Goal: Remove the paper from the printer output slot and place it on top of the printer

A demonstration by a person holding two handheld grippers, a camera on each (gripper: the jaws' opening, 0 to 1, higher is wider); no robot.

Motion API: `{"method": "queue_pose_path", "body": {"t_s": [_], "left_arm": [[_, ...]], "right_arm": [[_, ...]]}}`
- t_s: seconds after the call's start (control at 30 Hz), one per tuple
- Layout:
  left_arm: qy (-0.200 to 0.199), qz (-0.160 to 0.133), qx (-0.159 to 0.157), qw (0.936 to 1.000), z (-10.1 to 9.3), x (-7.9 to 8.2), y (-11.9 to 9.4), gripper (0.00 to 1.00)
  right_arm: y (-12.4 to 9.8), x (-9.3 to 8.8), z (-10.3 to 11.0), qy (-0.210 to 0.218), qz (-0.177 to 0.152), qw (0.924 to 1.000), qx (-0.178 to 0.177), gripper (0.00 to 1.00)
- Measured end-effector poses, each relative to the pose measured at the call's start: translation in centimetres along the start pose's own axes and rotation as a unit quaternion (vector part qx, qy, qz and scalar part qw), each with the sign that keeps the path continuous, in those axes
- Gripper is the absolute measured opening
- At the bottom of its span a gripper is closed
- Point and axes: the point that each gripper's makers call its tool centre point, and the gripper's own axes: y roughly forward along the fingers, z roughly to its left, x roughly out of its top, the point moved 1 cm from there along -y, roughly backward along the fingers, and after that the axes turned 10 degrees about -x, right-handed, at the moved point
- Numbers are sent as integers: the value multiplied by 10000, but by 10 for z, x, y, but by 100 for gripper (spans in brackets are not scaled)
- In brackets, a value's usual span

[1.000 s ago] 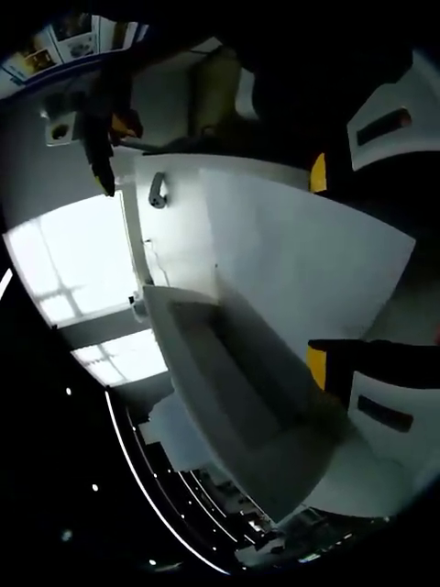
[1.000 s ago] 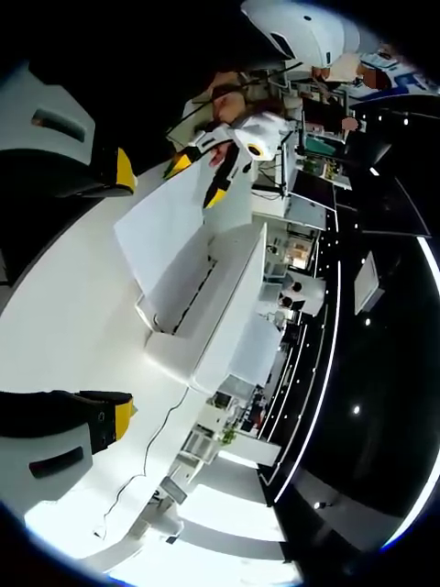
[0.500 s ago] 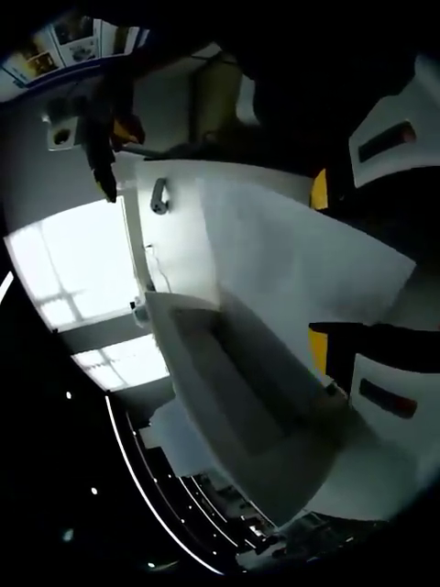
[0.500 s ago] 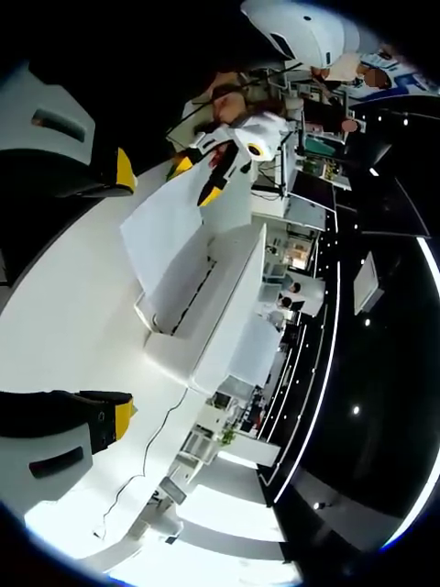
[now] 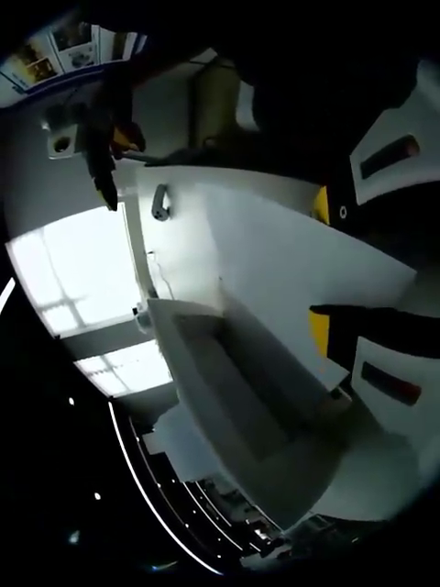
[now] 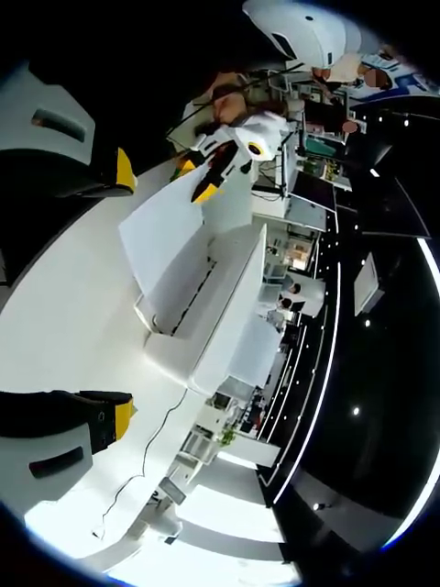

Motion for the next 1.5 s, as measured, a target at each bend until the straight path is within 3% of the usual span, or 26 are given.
{"method": "queue_pose_path", "body": {"t_s": [1.5], "left_arm": [[190, -26, -4, 9998, 0, 3, 2, 14]], "right_arm": [[-1, 0, 2, -2, -21, 10000, -21, 82]]}}
